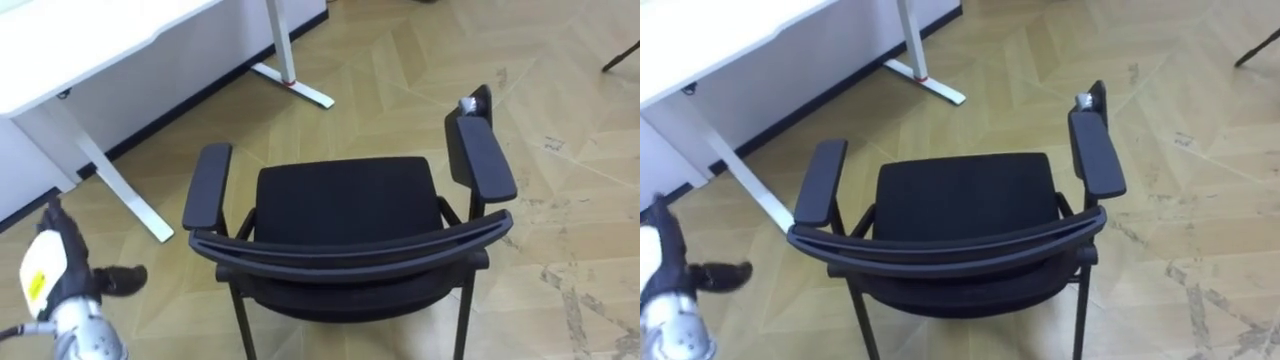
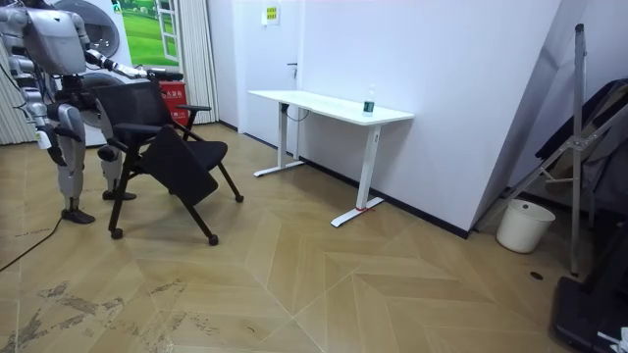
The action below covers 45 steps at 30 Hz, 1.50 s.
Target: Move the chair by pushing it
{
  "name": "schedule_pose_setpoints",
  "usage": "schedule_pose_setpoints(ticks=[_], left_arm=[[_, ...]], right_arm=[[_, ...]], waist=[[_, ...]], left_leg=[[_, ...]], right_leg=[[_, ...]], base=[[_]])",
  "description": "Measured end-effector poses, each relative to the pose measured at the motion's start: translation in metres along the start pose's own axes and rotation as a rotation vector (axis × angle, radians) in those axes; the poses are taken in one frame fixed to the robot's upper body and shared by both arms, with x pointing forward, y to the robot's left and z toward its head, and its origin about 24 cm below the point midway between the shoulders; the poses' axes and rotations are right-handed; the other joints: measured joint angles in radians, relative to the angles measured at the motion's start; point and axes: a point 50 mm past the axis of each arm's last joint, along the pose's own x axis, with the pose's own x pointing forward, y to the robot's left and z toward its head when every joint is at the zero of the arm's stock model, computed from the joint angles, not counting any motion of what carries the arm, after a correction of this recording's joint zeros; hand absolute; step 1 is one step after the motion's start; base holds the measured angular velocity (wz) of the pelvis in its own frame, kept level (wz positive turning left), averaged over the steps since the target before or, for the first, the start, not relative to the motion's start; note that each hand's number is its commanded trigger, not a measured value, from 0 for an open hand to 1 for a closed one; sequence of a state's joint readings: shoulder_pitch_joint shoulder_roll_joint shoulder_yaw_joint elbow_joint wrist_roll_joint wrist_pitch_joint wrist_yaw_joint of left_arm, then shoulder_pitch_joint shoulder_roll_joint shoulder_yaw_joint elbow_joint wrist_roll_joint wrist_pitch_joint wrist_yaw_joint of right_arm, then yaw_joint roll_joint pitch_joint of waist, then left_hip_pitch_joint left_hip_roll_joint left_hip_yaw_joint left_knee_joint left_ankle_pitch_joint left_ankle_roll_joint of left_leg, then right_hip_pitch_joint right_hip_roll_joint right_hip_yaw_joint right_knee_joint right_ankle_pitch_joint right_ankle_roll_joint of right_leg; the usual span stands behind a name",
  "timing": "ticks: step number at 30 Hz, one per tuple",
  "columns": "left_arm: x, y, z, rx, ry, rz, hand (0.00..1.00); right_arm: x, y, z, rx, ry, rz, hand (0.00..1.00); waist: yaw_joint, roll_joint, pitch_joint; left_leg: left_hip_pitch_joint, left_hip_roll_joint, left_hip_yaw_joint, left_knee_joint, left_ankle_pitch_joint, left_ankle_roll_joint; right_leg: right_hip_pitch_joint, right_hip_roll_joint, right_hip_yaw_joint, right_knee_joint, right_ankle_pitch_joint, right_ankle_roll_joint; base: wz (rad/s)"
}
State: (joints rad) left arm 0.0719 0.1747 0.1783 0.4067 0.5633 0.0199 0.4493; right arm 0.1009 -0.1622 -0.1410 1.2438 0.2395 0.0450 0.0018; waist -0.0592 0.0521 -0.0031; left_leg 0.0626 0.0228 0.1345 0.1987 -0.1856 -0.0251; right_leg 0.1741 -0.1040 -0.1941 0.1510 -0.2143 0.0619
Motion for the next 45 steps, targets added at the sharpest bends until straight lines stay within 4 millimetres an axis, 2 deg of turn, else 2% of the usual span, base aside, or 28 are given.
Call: schedule_pose_setpoints(ticks=[5,10,12,17,23,24,28,29,35,41,45], left_arm=[[-0.002,-0.006,0.015,-0.001,-0.060,-0.044,0.00],[-0.005,-0.012,0.031,-0.004,-0.123,-0.106,0.00],[-0.008,-0.015,0.045,0.026,-0.196,-0.144,0.00],[-0.007,-0.015,0.048,0.204,-0.272,-0.205,0.00],[-0.012,-0.025,0.047,0.319,-0.270,-0.360,0.00],[-0.012,-0.025,0.049,0.333,-0.270,-0.397,0.00],[-0.011,-0.021,0.052,0.388,-0.272,-0.493,0.00],[-0.011,-0.021,0.054,0.403,-0.270,-0.525,0.00],[-0.013,-0.010,0.061,0.538,-0.240,-0.722,0.00],[-0.024,-0.009,0.072,0.616,-0.228,-0.882,0.00],[-0.034,-0.005,0.088,0.653,-0.285,-0.975,0.00]], right_arm=[[0.000,0.002,0.000,0.023,0.001,0.001,0.00],[0.000,0.002,0.000,0.023,0.000,0.006,0.00],[0.000,0.003,0.002,0.015,-0.004,0.012,0.00],[0.001,0.005,0.005,-0.037,-0.008,0.039,0.00],[0.001,0.007,0.012,-0.063,-0.013,0.047,0.00],[0.002,0.007,0.014,-0.067,-0.017,0.048,0.00],[0.002,0.005,0.019,-0.071,-0.021,0.053,0.00],[0.002,0.003,0.020,-0.076,-0.024,0.049,0.00],[0.002,0.001,0.027,-0.101,-0.018,0.067,0.00],[0.002,-0.007,0.033,-0.104,-0.012,0.056,0.00],[0.002,-0.007,0.033,-0.098,-0.006,0.052,0.00]], waist=[[-0.022,0.005,-0.0029],[-0.036,0.002,-0.0019],[-0.037,-0.001,0.0014],[-0.044,0.002,0.0019],[-0.055,0.017,0.0133],[-0.061,0.019,0.0127],[-0.081,0.024,0.0132],[-0.083,0.032,0.0115],[-0.111,0.045,0.0110],[-0.134,0.066,0.0166],[-0.139,0.066,0.0189]], left_leg=[[-0.002,0.000,0.000,0.000,0.000,0.000],[-0.014,0.000,-0.006,0.004,0.000,0.000],[-0.021,0.000,-0.005,0.006,0.000,0.000],[-0.020,0.000,-0.005,0.005,0.000,0.000],[-0.028,-0.002,-0.012,0.007,0.001,0.001],[-0.034,-0.003,-0.020,0.010,0.001,0.002],[-0.038,-0.005,-0.031,0.014,0.003,0.002],[-0.039,-0.006,-0.031,0.014,0.003,0.002],[-0.044,-0.007,-0.031,0.015,0.003,0.003],[-0.042,-0.012,-0.032,0.020,0.003,0.004],[-0.054,-0.012,-0.046,0.028,0.004,0.005]], right_leg=[[-0.001,0.000,0.001,0.000,0.000,0.000],[-0.008,0.000,-0.001,0.000,0.000,0.000],[-0.017,0.000,-0.001,0.000,0.000,0.000],[-0.015,0.000,0.002,0.000,0.000,0.000],[-0.018,0.000,-0.004,0.000,0.000,0.000],[-0.018,0.000,-0.009,0.000,0.000,0.000],[-0.015,-0.002,-0.012,0.000,0.000,0.000],[-0.016,-0.002,-0.011,0.001,0.000,0.000],[-0.021,-0.004,-0.012,0.000,0.000,0.000],[-0.017,-0.009,-0.003,0.000,0.000,0.000],[-0.020,-0.008,-0.011,0.001,0.000,0.000]], base=[[0.00],[0.03],[0.00],[0.00],[0.04],[0.19],[0.11],[0.00],[0.00],[0.00],[0.06]])
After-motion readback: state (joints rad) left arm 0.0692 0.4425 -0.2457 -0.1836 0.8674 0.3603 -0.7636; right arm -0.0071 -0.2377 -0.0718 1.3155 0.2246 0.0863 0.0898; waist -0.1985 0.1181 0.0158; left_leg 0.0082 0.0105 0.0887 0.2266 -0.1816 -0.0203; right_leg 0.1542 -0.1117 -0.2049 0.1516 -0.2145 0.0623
